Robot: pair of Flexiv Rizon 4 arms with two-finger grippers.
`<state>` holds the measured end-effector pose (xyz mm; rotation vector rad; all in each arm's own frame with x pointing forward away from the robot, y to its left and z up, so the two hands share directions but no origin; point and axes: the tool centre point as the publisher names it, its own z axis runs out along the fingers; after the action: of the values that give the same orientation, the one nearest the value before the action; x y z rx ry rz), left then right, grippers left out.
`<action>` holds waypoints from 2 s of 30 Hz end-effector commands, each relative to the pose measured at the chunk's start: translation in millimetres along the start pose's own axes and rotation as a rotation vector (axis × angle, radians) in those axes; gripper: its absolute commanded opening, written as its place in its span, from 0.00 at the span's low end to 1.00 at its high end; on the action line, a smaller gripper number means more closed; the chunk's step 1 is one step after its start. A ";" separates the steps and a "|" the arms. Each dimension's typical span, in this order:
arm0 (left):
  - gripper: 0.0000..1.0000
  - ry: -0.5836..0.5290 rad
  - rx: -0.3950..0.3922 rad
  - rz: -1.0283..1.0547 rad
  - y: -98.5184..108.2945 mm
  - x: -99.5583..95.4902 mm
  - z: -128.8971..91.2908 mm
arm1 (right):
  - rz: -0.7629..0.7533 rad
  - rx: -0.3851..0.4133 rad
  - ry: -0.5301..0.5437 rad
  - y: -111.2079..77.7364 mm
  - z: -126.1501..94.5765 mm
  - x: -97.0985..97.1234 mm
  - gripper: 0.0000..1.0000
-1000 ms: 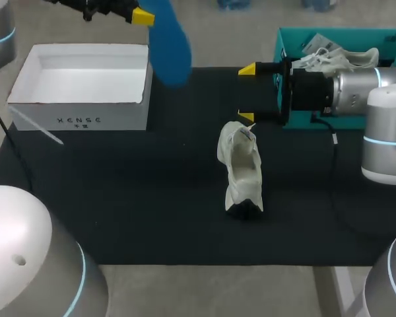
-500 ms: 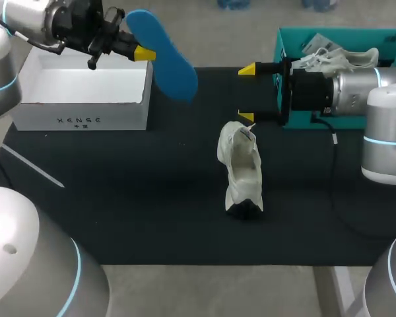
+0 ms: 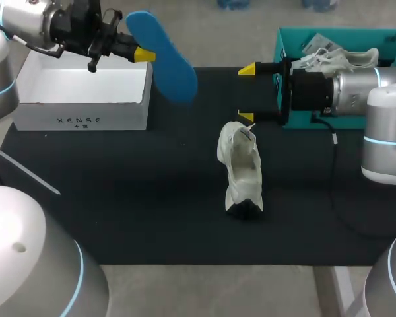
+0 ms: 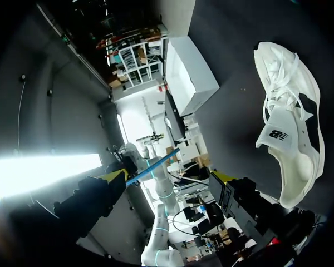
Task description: Take the shoe out of the shoebox, open the shoe tongue, remove and reinsert the insole, then place the shoe into the shoebox
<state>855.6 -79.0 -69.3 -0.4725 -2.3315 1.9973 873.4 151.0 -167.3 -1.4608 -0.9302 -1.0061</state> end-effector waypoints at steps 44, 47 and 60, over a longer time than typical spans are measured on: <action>0.00 -0.049 -0.001 0.564 -4.0 42.1 -12.6 | 0.000 -0.001 0.000 -0.3 0.8 -0.4 1.00; 0.00 -0.033 -0.017 0.577 -2.3 45.7 1.9 | 0.000 -0.001 0.000 -0.3 0.8 -0.4 1.00; 0.00 0.034 0.016 0.723 0.3 66.9 68.5 | 0.000 -0.001 0.000 -0.3 0.8 -0.4 1.00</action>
<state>778.8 -117.3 -90.4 -1.4817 -2.3213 2.2038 873.5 151.0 -167.4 -1.4607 -0.9300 -1.0061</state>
